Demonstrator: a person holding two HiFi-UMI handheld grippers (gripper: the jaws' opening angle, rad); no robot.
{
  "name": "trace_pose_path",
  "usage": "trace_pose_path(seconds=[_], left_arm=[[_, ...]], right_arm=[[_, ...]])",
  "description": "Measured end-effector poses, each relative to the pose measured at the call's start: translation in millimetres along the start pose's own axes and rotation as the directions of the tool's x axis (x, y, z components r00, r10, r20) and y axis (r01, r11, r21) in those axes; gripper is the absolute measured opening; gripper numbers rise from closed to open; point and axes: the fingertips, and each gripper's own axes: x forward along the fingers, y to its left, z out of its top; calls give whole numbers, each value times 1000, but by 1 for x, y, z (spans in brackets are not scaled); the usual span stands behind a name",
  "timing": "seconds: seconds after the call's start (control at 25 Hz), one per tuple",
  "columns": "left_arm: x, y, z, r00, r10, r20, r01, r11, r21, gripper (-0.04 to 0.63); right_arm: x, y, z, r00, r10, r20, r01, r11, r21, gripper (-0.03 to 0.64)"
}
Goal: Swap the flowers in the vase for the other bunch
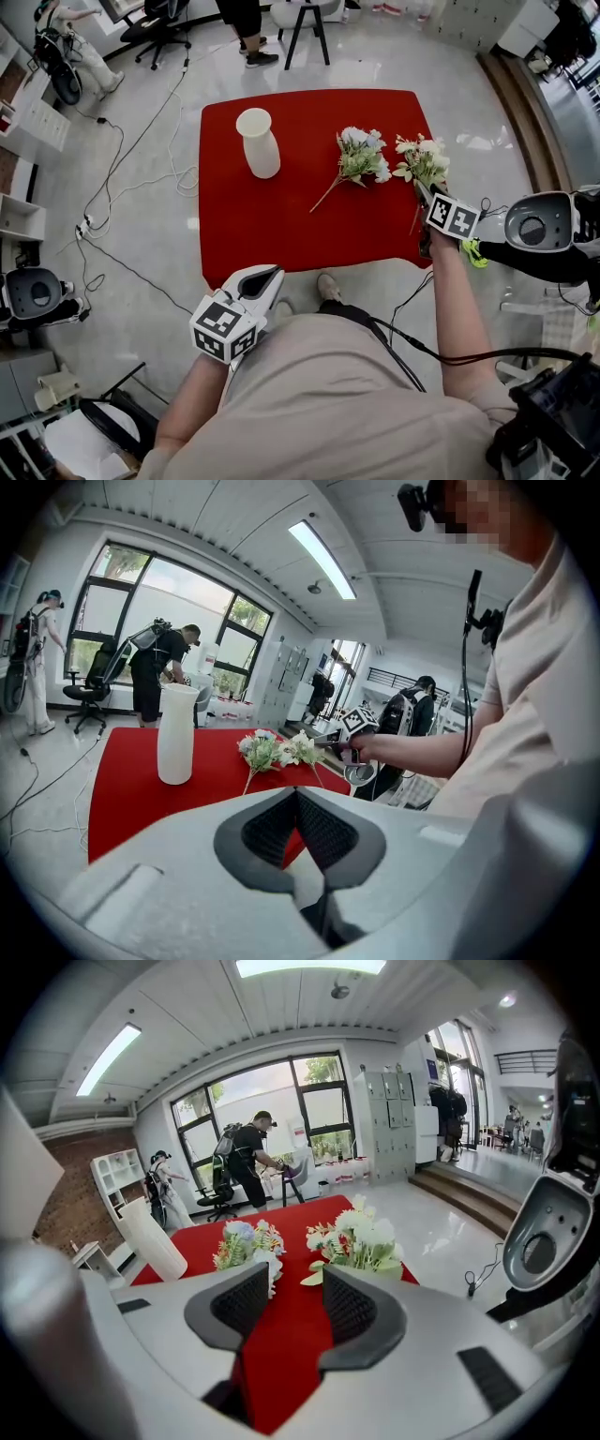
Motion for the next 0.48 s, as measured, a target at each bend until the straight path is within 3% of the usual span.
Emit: trace_pose_path(seconds=[0.48], left_arm=[[-48, 5, -28, 1000, -18, -8, 19, 999, 30, 8]], right_arm=[[-21, 66, -28, 999, 38, -2, -38, 998, -40, 187]])
